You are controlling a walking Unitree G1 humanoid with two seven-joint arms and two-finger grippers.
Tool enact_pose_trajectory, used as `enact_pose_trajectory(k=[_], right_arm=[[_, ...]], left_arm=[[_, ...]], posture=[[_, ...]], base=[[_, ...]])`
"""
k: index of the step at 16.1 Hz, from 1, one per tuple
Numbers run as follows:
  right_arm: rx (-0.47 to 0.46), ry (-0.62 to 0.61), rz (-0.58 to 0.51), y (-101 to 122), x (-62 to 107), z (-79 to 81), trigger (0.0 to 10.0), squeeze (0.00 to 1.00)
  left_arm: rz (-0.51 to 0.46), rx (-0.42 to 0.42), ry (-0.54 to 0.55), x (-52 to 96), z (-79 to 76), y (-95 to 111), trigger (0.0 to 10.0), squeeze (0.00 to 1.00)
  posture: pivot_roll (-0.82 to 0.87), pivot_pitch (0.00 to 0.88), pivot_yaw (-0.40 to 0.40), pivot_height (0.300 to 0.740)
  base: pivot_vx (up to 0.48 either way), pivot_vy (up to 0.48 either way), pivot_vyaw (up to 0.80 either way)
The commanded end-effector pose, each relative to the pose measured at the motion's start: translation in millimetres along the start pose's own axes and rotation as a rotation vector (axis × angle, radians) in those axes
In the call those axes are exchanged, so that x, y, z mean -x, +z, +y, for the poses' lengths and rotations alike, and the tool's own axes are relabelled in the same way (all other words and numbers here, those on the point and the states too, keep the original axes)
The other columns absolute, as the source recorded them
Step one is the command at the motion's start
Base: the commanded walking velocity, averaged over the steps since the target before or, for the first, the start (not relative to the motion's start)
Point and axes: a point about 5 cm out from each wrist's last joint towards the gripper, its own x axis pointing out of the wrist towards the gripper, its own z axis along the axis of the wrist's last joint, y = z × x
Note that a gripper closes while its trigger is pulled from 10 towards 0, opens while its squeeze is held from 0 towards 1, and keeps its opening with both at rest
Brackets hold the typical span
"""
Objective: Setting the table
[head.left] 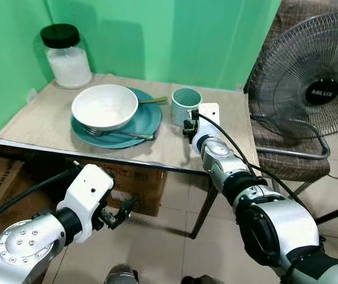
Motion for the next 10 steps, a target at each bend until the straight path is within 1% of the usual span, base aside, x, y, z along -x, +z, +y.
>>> enact_pose_trajectory(k=[1,3,10], right_arm=[[-0.024,0.007,-0.029,6.4,-0.9,0.9,0.0,0.0],[-0.04,0.024,-0.047,8.5,-0.9,1.7,0.0,0.0],[-0.041,0.033,-0.066,14.3,-1.6,0.0,0.0,0.0]], left_arm=[[0.0,-0.01,0.009,3.2,-0.2,1.6,10.0,0.0],[0.001,-0.008,0.012,2.6,-0.8,1.5,10.0,0.0],[-0.006,-0.01,0.02,-2.7,1.9,2.5,10.0,0.0]], posture=[[0.32,0.118,-0.075,0.74],[0.32,0.114,-0.078,0.74],[0.32,0.079,-0.084,0.74]], base=[[0.0,0.0,0.0],[0.0,0.0,0.0],[0.0,0.0,0.0]])
